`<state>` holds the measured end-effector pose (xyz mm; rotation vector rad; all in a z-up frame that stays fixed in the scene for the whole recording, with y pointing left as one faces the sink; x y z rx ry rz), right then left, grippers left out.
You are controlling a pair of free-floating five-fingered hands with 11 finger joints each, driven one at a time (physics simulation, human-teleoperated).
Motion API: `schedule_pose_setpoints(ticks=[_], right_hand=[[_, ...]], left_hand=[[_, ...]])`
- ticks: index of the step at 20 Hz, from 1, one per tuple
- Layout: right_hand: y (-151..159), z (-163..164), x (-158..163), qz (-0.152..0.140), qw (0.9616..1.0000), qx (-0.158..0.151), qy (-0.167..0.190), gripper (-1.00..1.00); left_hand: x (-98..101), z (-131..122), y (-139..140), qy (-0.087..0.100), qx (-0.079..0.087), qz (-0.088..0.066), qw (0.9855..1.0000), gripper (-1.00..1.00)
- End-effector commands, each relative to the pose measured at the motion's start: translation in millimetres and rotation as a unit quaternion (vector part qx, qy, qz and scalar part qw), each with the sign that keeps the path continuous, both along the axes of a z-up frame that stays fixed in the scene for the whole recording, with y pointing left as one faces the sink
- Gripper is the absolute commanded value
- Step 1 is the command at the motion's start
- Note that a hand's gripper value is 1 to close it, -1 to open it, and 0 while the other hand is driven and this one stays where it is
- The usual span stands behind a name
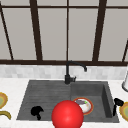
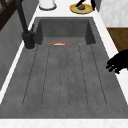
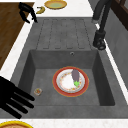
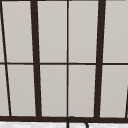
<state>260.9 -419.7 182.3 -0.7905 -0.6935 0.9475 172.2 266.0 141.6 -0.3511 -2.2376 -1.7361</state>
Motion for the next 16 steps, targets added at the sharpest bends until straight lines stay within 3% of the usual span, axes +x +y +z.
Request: schedule_pose_setpoints(ticks=[1, 10, 16], right_hand=[[8.3, -9.6, -10.4, 0.037, 0.9991, 0.022, 0.002, -1.0], [29.0, -28.7, -34.1, 0.092, 0.9933, 0.07, -0.001, -1.0], [64.1, -33.6, -38.8, 0.1, 0.9944, 0.035, 0.003, -1.0]], left_hand=[[0.0, 0.0, 0.0, 0.0, 0.0, 0.0, 1.0, 0.0], [0.0, 0.0, 0.0, 0.0, 0.0, 0.0, 1.0, 0.0], [0.0, 0.0, 0.0, 0.0, 0.0, 0.0, 1.0, 0.0]])
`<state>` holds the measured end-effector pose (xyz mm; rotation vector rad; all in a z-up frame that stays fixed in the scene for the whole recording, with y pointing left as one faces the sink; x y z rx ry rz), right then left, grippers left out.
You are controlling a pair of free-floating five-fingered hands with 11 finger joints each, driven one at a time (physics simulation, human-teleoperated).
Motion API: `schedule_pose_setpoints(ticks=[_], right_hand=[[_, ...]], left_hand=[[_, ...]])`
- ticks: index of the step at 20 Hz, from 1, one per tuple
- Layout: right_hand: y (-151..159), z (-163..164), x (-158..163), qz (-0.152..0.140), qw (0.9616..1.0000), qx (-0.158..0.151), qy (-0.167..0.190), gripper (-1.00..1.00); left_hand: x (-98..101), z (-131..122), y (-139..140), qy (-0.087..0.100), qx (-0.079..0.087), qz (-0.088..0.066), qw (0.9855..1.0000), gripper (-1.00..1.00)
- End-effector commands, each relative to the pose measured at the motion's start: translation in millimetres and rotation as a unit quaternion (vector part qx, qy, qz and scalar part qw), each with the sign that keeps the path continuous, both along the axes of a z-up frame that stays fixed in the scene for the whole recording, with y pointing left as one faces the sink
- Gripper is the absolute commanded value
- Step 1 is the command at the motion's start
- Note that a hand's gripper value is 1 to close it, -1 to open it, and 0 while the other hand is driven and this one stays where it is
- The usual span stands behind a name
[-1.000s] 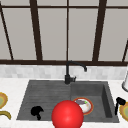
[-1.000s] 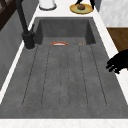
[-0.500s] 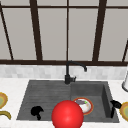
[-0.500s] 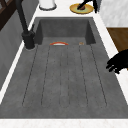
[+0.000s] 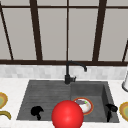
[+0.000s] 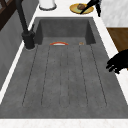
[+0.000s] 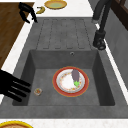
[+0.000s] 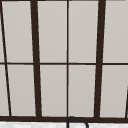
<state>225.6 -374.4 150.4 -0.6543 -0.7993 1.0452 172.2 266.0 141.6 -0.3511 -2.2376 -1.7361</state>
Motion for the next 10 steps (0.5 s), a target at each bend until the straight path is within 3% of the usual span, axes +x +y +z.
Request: schedule_pose_setpoints(ticks=[1, 8, 10], right_hand=[[23.3, -2.7, -5.0, 0.022, 0.9995, -0.021, -0.003, -1.0], [59.8, -14.8, -25.5, 0.032, 0.9995, 0.0, 0.001, -1.0], [56.9, -10.2, -19.1, 0.025, 0.9997, 0.003, -0.002, -1.0]], left_hand=[[0.0, 0.0, 0.0, 0.0, 0.0, 0.0, 1.0, 0.0], [0.0, 0.0, 0.0, 0.0, 0.0, 0.0, 1.0, 0.0], [0.0, 0.0, 0.0, 0.0, 0.0, 0.0, 1.0, 0.0]])
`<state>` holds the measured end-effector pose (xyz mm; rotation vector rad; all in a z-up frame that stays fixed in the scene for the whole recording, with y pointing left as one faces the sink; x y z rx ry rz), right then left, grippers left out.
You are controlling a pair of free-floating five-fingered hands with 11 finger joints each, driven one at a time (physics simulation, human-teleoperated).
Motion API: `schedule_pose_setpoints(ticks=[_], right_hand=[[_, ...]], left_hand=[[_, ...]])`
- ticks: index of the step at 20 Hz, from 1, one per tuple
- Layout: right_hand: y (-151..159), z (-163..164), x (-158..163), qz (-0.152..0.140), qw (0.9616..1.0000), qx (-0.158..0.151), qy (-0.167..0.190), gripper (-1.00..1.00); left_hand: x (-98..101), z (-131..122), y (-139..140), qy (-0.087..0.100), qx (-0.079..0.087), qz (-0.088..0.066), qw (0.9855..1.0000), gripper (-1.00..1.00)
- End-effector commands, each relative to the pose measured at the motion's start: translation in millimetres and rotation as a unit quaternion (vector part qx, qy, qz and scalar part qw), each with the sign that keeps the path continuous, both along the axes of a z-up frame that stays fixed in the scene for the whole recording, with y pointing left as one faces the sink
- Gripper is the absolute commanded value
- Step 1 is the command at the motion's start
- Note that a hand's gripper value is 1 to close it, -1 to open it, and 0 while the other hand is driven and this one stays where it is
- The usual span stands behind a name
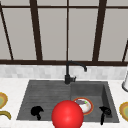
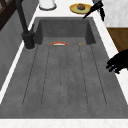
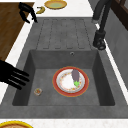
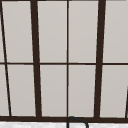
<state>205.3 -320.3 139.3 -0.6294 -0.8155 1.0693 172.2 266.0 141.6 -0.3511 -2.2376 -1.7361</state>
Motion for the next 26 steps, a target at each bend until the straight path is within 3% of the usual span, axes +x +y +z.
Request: schedule_pose_setpoints(ticks=[1, 6, 11, 12, 14, 18, 23, 26], right_hand=[[0.0, 0.0, 1.9, 0.005, 1.0, 0.0, 0.0, -1.0], [10.2, -1.1, 3.9, 0.003, 0.9997, 0.013, 0.019, -1.0], [10.4, -1.2, -1.8, 0.01, 0.9998, 0.016, 0.008, -1.0], [10.5, -1.1, 0.4, 0.01, 0.9998, 0.016, 0.008, 0.0], [10.4, -0.3, 0.5, 0.012, 0.9998, 0.011, 0.004, 0.0], [10.5, -0.5, 0.5, 0.009, 0.9999, 0.013, 0.001, 0.0], [10.5, -0.7, 0.4, 0.007, 0.9999, 0.014, -0.001, 0.0], [10.6, -0.8, 0.4, 0.006, 0.9999, 0.015, -0.002, 0.0]], left_hand=[[0.0, 0.0, 0.0, 0.0, 0.0, 0.0, 1.0, 0.0], [0.0, 0.0, 0.0, 0.0, 0.0, 0.0, 1.0, 0.0], [0.0, 0.0, 0.0, 0.0, 0.0, 0.0, 1.0, 0.0], [-0.6, 0.1, -3.5, 0.0, 0.0, 0.0, 1.0, -1.0], [-0.4, 3.6, -18.1, 0.005, 0.005, 0.005, 1.0, -1.0], [-0.9, 4.1, -40.2, 0.008, 0.009, -0.008, 0.9999, -1.0], [-1.2, 2.8, -73.2, 0.017, 0.016, -0.009, 0.9997, -1.0], [12.2, 2.4, -87.0, 0.03, 0.028, -0.008, 0.9991, -1.0]])
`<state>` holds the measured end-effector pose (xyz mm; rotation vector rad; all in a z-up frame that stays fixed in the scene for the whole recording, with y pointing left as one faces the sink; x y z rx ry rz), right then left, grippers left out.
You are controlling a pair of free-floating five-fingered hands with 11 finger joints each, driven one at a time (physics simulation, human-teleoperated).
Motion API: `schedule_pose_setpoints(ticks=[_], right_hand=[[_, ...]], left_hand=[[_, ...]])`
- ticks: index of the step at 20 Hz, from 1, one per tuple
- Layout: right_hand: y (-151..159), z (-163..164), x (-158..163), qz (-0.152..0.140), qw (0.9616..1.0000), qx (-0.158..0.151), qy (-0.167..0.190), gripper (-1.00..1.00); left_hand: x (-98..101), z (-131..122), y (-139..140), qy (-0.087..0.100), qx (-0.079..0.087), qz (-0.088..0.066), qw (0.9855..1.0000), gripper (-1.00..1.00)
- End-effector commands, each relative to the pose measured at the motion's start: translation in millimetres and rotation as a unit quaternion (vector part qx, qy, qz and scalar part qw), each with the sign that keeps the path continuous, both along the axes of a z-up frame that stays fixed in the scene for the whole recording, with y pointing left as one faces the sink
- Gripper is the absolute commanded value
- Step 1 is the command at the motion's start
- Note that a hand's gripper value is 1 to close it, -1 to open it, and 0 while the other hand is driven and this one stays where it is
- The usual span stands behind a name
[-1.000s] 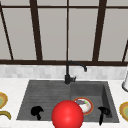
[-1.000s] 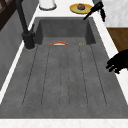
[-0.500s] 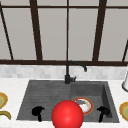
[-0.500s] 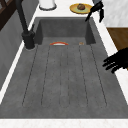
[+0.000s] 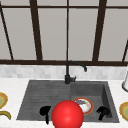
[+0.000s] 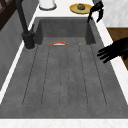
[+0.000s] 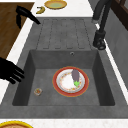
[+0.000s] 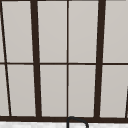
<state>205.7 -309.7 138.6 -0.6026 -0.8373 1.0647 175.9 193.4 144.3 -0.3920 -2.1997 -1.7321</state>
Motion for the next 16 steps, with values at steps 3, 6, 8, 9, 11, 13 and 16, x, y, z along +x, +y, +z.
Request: schedule_pose_setpoints(ticks=[3, 6, 8, 9, 11, 13, 16], right_hand=[[0.0, 0.0, 0.0, 0.0, 1.0, 0.0, 0.0, 0.0], [0.0, -0.1, 0.0, -0.001, 1.0, 0.0, 0.0, 0.0], [0.0, -0.1, 0.0, -0.001, 1.0, 0.001, -0.001, 0.0], [0.0, -0.1, 0.0, -0.001, 1.0, 0.001, -0.001, 0.0], [0.0, -0.1, 0.0, -0.001, 1.0, 0.001, -0.001, 0.0], [0.1, -0.1, 0.0, -0.001, 1.0, 0.001, -0.001, 0.0], [0.1, -0.1, 0.0, -0.002, 1.0, 0.001, -0.001, 0.0]], left_hand=[[18.3, 0.0, -29.7, 0.009, 0.024, -0.006, 0.9997, -1.0], [35.5, 0.0, -42.3, 0.006, 0.022, -0.006, 0.9997, -1.0], [45.2, 0.0, -50.7, 0.008, 0.024, -0.008, 0.9997, -1.0], [47.1, 0.0, -55.0, 0.004, 0.021, -0.016, 0.9997, -1.0], [51.4, -1.5, -65.7, 0.005, 0.023, -0.018, 0.9996, -1.0], [54.7, -2.1, -74.4, 0.005, 0.022, -0.024, 0.9994, -1.0], [58.3, -2.6, -90.4, 0.003, 0.019, -0.027, 0.9995, -1.0]])
